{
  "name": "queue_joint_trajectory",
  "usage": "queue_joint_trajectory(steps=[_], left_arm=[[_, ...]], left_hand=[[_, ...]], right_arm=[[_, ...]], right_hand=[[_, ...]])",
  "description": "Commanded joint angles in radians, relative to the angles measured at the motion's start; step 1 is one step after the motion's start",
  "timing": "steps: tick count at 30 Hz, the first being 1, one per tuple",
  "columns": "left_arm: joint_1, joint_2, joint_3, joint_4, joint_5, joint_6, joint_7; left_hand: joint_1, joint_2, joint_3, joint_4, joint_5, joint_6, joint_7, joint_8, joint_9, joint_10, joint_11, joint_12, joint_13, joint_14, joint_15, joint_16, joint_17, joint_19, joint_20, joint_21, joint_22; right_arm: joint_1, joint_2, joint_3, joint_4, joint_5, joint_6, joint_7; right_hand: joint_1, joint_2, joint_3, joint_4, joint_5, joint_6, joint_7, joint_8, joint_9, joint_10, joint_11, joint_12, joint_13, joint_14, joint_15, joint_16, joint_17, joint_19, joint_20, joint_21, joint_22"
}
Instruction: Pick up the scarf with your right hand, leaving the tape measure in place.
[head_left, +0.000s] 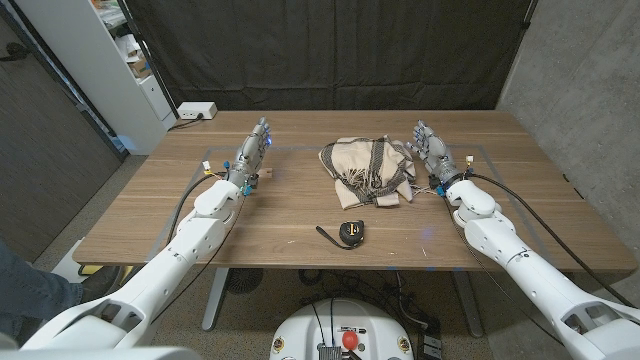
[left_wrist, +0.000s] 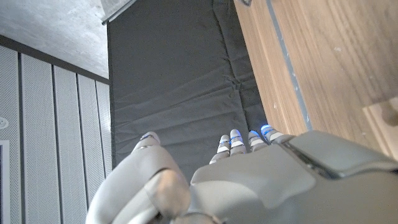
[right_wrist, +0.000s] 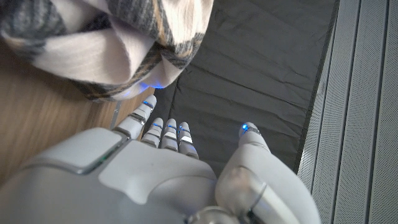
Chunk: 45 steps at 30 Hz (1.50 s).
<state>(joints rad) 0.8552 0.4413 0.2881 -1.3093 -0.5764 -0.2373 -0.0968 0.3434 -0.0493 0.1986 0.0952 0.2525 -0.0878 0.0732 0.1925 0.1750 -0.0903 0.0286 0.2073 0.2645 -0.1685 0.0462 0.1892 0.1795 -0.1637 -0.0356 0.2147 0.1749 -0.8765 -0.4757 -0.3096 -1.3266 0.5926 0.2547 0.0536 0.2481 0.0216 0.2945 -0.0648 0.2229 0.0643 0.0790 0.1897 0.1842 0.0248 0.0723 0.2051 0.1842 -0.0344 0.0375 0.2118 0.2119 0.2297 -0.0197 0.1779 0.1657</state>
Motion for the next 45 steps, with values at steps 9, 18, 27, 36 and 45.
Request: queue_joint_trajectory(steps=[9, 18, 27, 36, 45], left_arm=[[0.031, -0.336, -0.384, -0.030, 0.403, 0.147, -0.263], [0.023, -0.402, -0.456, -0.041, 0.489, 0.167, -0.314], [0.006, -0.430, -0.494, -0.031, 0.529, 0.180, -0.374], [0.001, -0.446, -0.518, -0.035, 0.552, 0.186, -0.401], [0.000, -0.455, -0.528, -0.041, 0.570, 0.188, -0.414]], left_hand=[[0.011, 0.004, 0.006, -0.005, 0.005, 0.004, 0.004, 0.006, 0.001, -0.006, -0.001, 0.003, -0.005, -0.005, 0.000, 0.005, 0.002, -0.007, -0.004, 0.001, 0.002], [0.013, 0.006, 0.007, -0.007, 0.005, 0.006, 0.003, 0.005, 0.001, -0.006, -0.001, 0.003, -0.011, -0.005, 0.001, 0.004, 0.002, -0.008, -0.001, -0.001, 0.002], [0.014, 0.009, 0.007, -0.010, 0.004, 0.011, 0.001, 0.004, 0.001, -0.005, -0.002, 0.002, -0.019, -0.005, -0.001, 0.002, 0.002, -0.009, 0.007, -0.005, 0.002], [0.015, 0.010, 0.006, -0.012, 0.004, 0.015, 0.002, 0.003, 0.001, -0.006, 0.000, 0.001, -0.024, -0.006, -0.002, 0.002, 0.002, -0.013, 0.009, -0.008, 0.002], [0.015, 0.012, 0.006, -0.014, 0.003, 0.017, 0.004, 0.003, 0.001, -0.007, -0.002, 0.000, -0.028, -0.006, -0.002, 0.001, 0.002, -0.016, 0.013, -0.010, 0.002]], right_arm=[[-0.066, 0.291, 0.356, -0.052, -0.325, -0.133, 0.199], [-0.052, 0.362, 0.422, -0.037, -0.406, -0.117, 0.250], [-0.043, 0.404, 0.453, -0.022, -0.470, -0.061, 0.273], [-0.041, 0.433, 0.473, -0.014, -0.504, -0.019, 0.280], [-0.051, 0.450, 0.482, -0.033, -0.522, 0.009, 0.286]], right_hand=[[0.010, -0.001, 0.006, -0.002, 0.008, 0.001, 0.009, 0.005, 0.004, 0.003, 0.008, 0.003, 0.005, -0.012, -0.001, 0.004, 0.003, 0.005, 0.003, 0.006, 0.004], [0.013, 0.000, 0.007, -0.005, 0.009, 0.002, 0.005, 0.005, 0.004, 0.003, 0.003, 0.002, 0.005, -0.009, -0.005, 0.004, 0.002, 0.004, 0.003, 0.007, 0.004], [0.016, 0.001, 0.008, -0.009, 0.011, 0.005, -0.002, 0.007, 0.004, 0.007, -0.002, 0.002, 0.005, -0.005, -0.011, 0.004, 0.001, 0.005, -0.001, 0.008, 0.004], [0.018, 0.002, 0.009, -0.011, 0.012, 0.007, -0.007, 0.007, 0.004, 0.008, -0.006, 0.001, 0.005, -0.001, -0.016, 0.004, 0.000, 0.008, -0.005, 0.010, 0.004], [0.019, 0.002, 0.009, -0.013, 0.014, 0.009, -0.011, 0.008, 0.005, 0.012, -0.010, 0.001, 0.006, 0.003, -0.019, 0.004, 0.000, 0.014, -0.008, 0.012, 0.004]])
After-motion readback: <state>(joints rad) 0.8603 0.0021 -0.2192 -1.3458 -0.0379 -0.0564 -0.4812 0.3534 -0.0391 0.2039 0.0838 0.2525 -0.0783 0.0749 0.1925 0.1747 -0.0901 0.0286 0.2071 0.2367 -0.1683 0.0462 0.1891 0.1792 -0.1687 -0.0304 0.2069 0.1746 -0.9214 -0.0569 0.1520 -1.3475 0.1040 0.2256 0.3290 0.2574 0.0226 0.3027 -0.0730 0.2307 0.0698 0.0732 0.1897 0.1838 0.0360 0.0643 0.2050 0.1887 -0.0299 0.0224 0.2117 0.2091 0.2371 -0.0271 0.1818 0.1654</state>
